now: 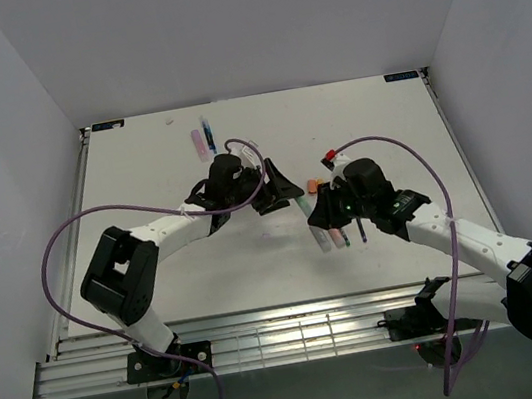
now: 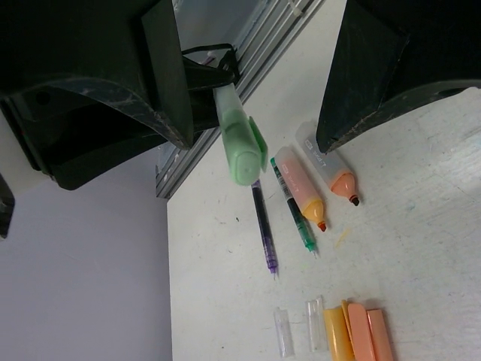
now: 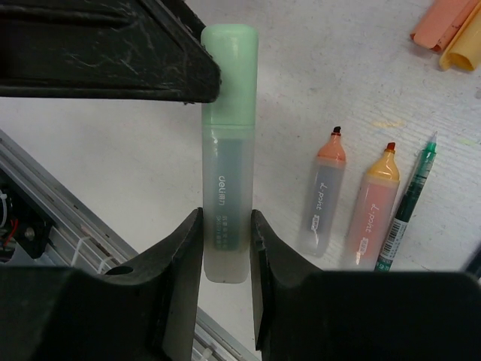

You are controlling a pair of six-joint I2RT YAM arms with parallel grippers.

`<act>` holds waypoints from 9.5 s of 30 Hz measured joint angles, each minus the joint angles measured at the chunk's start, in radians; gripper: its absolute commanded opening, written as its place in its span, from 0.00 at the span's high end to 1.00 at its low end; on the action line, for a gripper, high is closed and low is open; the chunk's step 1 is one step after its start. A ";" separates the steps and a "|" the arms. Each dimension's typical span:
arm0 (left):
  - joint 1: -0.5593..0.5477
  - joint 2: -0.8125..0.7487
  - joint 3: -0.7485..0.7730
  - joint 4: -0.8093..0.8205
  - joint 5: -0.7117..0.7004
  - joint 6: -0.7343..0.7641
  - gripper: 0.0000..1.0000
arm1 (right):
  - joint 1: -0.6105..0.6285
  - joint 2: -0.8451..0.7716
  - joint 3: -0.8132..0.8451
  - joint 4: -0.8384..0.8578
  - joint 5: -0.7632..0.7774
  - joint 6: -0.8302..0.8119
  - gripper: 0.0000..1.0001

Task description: Open the pen caps

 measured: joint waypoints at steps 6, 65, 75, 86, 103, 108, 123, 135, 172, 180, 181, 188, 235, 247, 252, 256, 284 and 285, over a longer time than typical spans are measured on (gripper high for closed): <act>-0.006 0.026 0.010 0.000 0.005 -0.005 0.28 | 0.001 -0.022 0.000 0.011 0.004 0.013 0.92; 0.095 0.207 0.189 -0.016 0.328 -0.063 1.00 | 0.109 0.029 -0.100 0.322 0.210 0.166 0.92; 0.100 0.207 0.185 -0.018 0.378 -0.060 1.00 | 0.157 -0.021 -0.122 0.309 0.270 0.207 0.92; 0.245 0.206 0.175 0.067 0.046 -0.032 1.00 | 0.267 -0.085 -0.197 0.093 0.157 0.239 0.92; 0.157 0.301 0.231 -0.055 0.042 0.055 0.98 | 0.270 0.245 -0.024 0.046 0.351 0.112 0.92; 0.120 0.370 0.288 -0.132 0.021 0.084 0.98 | 0.259 0.288 -0.015 0.047 0.375 0.098 0.92; 0.107 0.437 0.373 -0.220 -0.019 0.126 0.58 | 0.217 0.350 -0.002 0.056 0.390 0.089 0.77; 0.105 0.456 0.395 -0.236 -0.024 0.142 0.39 | 0.198 0.378 0.023 0.061 0.392 0.083 0.65; 0.453 0.303 0.594 -0.464 -0.400 0.417 0.34 | 0.177 0.139 0.218 -0.027 0.341 -0.083 0.44; 0.456 0.459 0.762 -0.484 -0.451 0.488 0.34 | 0.131 0.180 0.217 -0.030 0.290 -0.102 0.44; 0.455 0.483 0.781 -0.486 -0.454 0.492 0.34 | 0.124 0.189 0.217 -0.030 0.283 -0.104 0.45; 0.456 0.605 0.850 -0.507 -0.470 0.509 0.34 | 0.076 0.209 0.214 -0.024 0.233 -0.117 0.44; 0.459 0.755 0.995 -0.502 -0.565 0.597 0.79 | -0.032 0.233 0.130 0.063 0.099 -0.121 0.45; 0.460 0.655 0.824 -0.439 -0.600 0.555 1.00 | -0.032 0.235 0.109 0.077 0.070 -0.115 0.44; 0.459 0.521 0.657 -0.444 -0.565 0.496 1.00 | -0.032 0.235 0.106 0.086 0.005 -0.104 0.39; 0.448 0.360 0.489 -0.431 -0.523 0.433 1.00 | -0.032 0.235 0.093 0.132 -0.069 -0.071 0.35; 0.104 -0.194 -0.084 -0.172 -0.436 0.069 1.00 | 0.064 0.408 0.075 0.689 -0.279 0.313 0.40; 0.097 -0.194 -0.087 -0.168 -0.436 0.064 1.00 | 0.067 0.410 0.075 0.692 -0.275 0.315 0.41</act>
